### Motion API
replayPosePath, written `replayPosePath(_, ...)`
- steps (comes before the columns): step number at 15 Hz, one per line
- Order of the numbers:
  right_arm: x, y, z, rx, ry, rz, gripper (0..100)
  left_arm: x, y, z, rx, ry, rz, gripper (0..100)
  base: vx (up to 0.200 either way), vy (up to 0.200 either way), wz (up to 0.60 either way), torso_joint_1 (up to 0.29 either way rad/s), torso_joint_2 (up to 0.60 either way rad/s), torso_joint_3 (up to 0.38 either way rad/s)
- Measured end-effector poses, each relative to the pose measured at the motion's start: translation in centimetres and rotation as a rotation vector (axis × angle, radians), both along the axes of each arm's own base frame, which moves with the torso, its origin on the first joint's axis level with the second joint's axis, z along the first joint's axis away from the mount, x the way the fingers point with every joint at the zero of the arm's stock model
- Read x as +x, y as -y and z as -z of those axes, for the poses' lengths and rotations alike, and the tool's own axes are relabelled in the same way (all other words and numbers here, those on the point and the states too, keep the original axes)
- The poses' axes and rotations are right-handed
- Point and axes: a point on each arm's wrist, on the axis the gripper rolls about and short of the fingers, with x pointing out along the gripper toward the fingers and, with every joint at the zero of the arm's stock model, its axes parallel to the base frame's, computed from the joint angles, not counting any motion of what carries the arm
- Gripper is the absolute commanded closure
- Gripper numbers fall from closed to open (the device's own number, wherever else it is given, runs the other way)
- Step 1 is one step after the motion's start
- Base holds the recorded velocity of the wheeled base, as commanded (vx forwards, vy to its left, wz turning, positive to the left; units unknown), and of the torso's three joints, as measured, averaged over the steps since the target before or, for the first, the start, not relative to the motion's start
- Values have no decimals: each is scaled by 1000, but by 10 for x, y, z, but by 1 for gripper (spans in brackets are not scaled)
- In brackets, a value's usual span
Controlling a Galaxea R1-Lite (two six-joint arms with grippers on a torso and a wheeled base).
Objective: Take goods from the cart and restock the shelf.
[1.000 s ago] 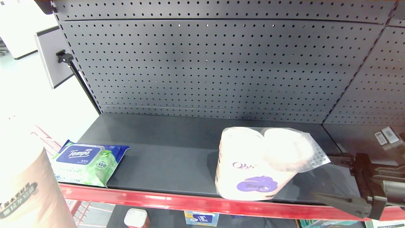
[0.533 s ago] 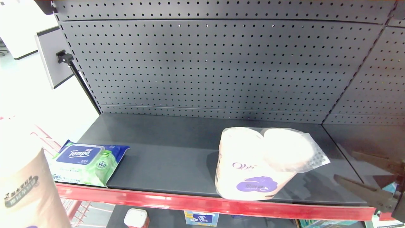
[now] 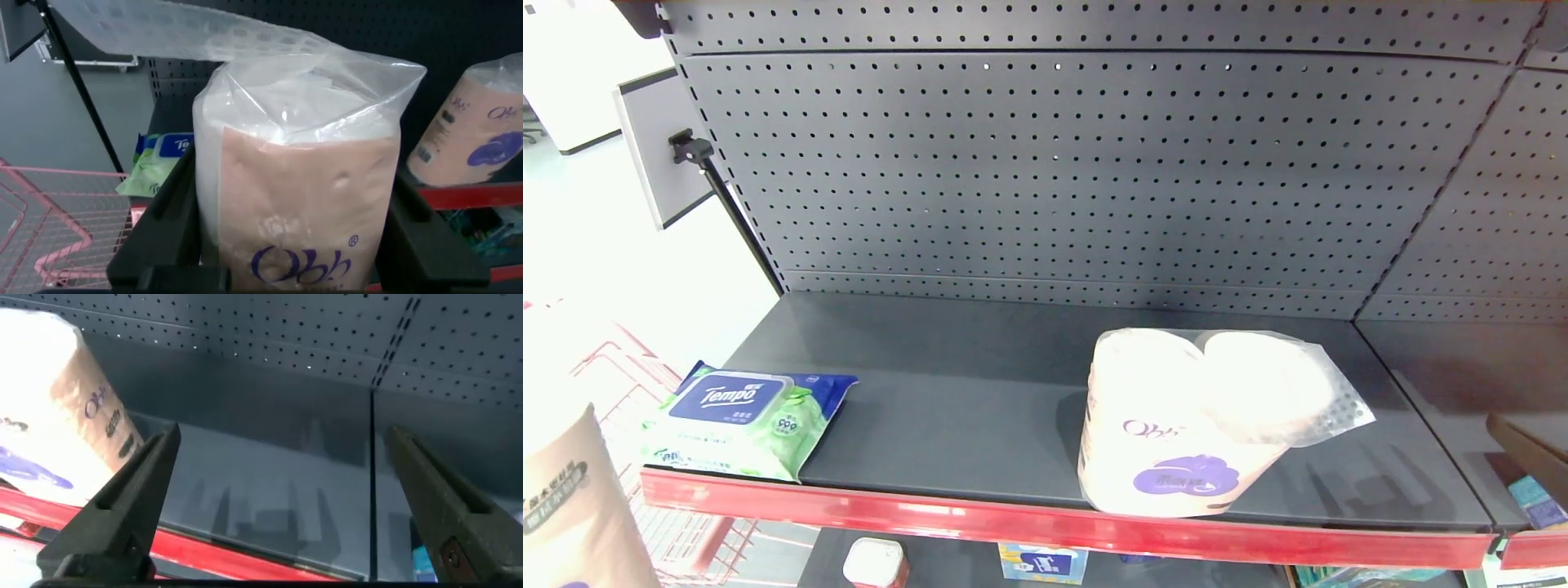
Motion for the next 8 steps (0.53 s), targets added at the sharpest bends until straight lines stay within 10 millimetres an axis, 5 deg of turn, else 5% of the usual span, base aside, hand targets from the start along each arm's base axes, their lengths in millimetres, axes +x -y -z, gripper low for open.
replayPosePath(8,-12,0,1,0,3,2,0,-13,-5,-9,-15,97,36,100,0,0,0,0,0,0)
